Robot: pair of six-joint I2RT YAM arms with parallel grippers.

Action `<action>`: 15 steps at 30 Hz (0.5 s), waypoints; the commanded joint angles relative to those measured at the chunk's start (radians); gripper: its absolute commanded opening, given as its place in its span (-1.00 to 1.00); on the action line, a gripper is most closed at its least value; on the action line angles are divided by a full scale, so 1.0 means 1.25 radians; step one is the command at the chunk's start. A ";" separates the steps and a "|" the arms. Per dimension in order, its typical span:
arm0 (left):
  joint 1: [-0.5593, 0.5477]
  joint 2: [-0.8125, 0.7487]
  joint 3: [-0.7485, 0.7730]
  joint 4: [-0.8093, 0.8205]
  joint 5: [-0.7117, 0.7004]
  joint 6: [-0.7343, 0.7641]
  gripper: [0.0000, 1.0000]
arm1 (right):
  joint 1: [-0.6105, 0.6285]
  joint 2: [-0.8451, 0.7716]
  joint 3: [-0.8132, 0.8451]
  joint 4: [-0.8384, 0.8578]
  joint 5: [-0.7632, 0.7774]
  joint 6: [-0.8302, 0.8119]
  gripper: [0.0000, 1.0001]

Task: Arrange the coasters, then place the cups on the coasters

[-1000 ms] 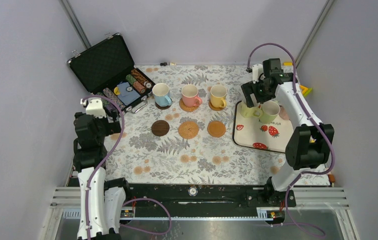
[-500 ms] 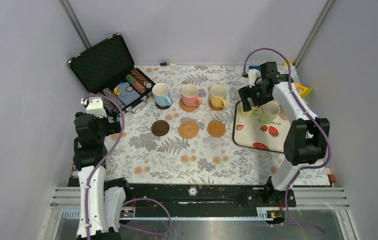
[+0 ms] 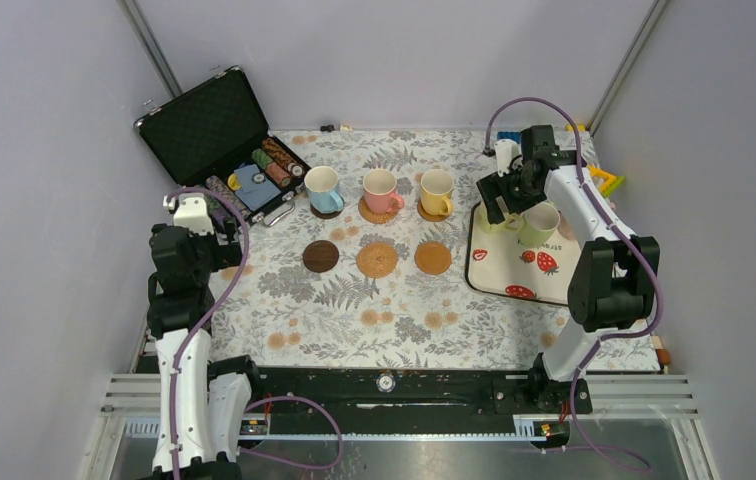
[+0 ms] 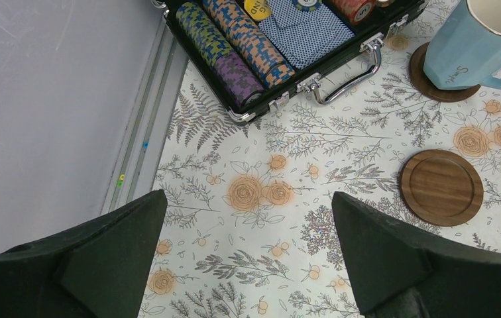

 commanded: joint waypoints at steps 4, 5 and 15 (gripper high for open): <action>0.005 -0.003 0.000 0.041 0.004 0.005 0.98 | -0.015 -0.010 -0.046 -0.027 -0.058 -0.006 0.76; 0.005 -0.005 -0.001 0.042 0.006 0.004 0.97 | -0.017 -0.016 -0.051 -0.027 -0.076 -0.006 0.76; 0.004 -0.008 -0.002 0.041 0.012 0.004 0.97 | -0.023 -0.032 -0.060 -0.050 -0.170 -0.018 0.75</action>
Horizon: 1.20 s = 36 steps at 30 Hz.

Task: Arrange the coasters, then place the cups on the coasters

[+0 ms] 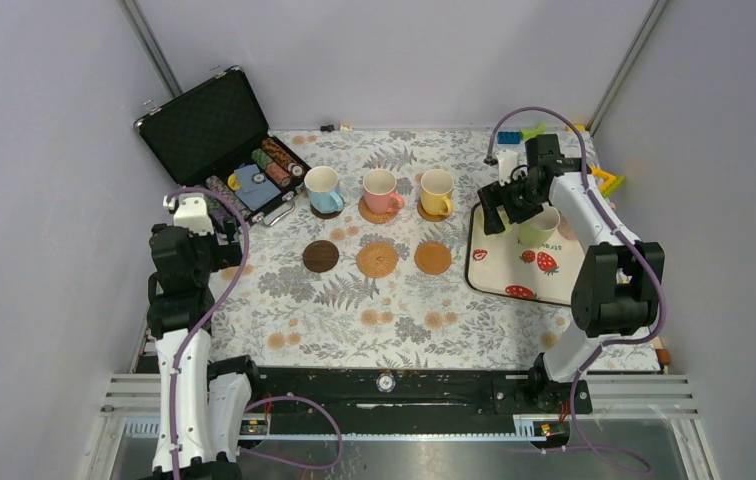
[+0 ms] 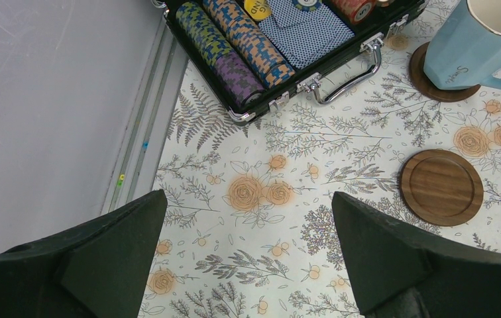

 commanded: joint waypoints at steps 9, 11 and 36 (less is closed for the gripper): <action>0.005 0.041 0.020 0.024 0.014 -0.001 0.98 | 0.003 0.052 0.066 -0.034 0.043 0.070 0.66; 0.005 0.055 0.024 0.025 0.009 -0.003 0.98 | 0.003 0.061 0.051 -0.018 0.043 0.081 0.62; 0.005 0.005 0.015 0.026 -0.006 -0.006 0.97 | 0.003 0.054 0.001 0.047 0.069 0.141 0.30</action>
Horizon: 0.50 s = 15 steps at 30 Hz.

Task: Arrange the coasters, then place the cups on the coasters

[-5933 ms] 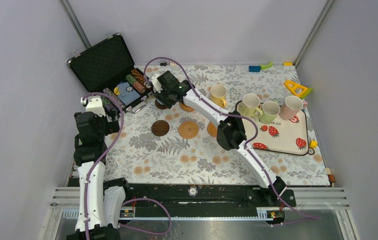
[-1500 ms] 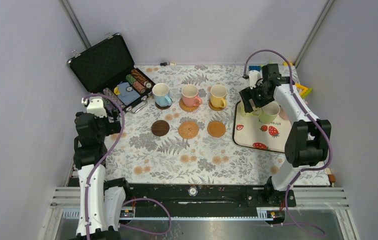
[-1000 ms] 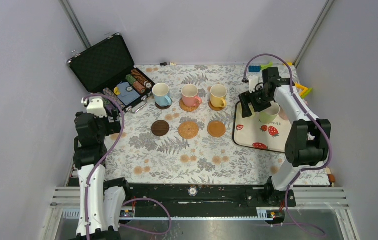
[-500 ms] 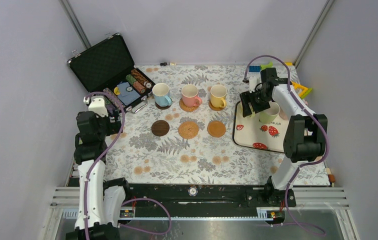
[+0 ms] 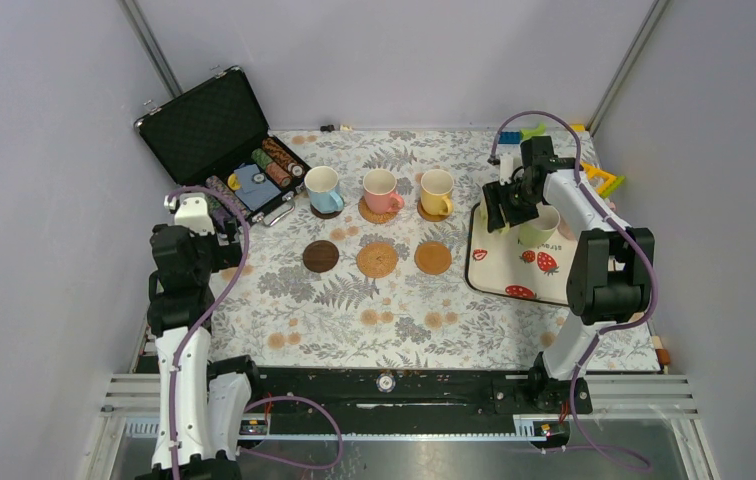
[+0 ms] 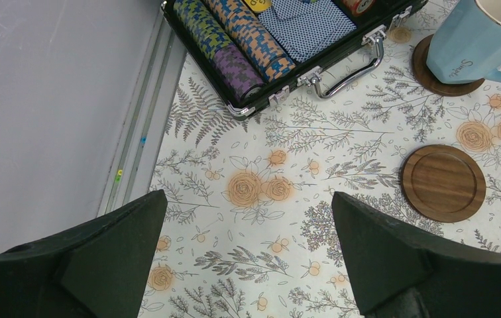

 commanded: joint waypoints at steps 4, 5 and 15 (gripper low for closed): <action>0.006 -0.001 0.015 0.037 -0.005 -0.006 0.98 | 0.003 -0.008 -0.008 0.029 0.021 0.016 0.29; 0.005 0.002 0.015 0.038 -0.004 -0.007 0.97 | 0.003 -0.009 -0.011 0.039 0.025 0.018 0.28; 0.005 0.015 0.012 0.040 -0.010 -0.003 0.97 | 0.014 0.009 -0.041 0.156 0.131 0.097 0.10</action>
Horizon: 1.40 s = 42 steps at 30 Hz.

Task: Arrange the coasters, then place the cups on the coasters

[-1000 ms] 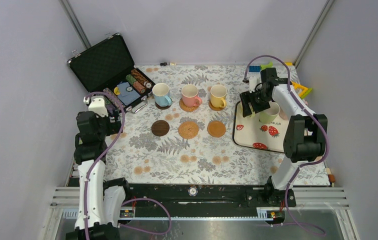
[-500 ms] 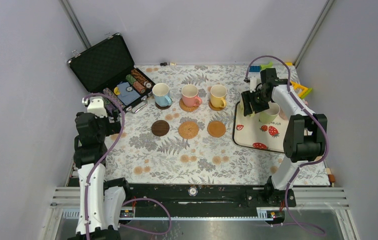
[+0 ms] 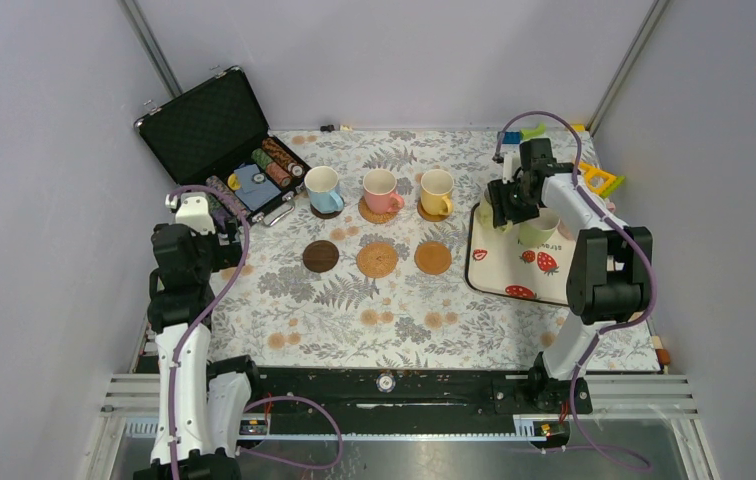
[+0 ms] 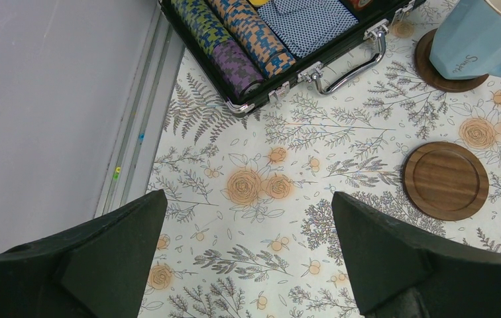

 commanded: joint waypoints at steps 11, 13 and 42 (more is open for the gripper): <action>0.005 -0.005 0.012 0.041 -0.006 -0.005 0.97 | 0.043 0.009 0.000 0.057 0.105 0.025 -0.76; 0.005 0.001 0.011 0.041 -0.004 -0.004 0.97 | 0.044 -0.005 0.002 0.057 0.109 0.022 -0.96; 0.005 -0.005 0.011 0.038 -0.009 -0.004 0.97 | 0.216 -0.306 0.170 -0.060 0.040 0.003 -1.00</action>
